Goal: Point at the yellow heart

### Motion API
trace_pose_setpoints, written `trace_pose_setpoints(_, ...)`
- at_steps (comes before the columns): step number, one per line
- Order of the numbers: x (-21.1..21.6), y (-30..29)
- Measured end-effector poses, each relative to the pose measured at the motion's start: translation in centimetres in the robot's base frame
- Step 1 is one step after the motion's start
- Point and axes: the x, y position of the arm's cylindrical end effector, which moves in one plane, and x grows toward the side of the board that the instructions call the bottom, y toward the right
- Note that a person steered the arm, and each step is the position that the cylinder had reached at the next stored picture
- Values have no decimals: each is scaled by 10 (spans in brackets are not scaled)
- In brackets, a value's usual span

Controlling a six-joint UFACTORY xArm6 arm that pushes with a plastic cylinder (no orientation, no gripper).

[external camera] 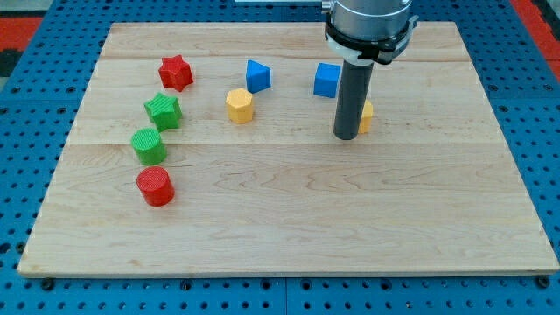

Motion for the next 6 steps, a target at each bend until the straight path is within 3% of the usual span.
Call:
trace_pose_setpoints(3, 0, 60)
trace_pose_setpoints(6, 0, 62)
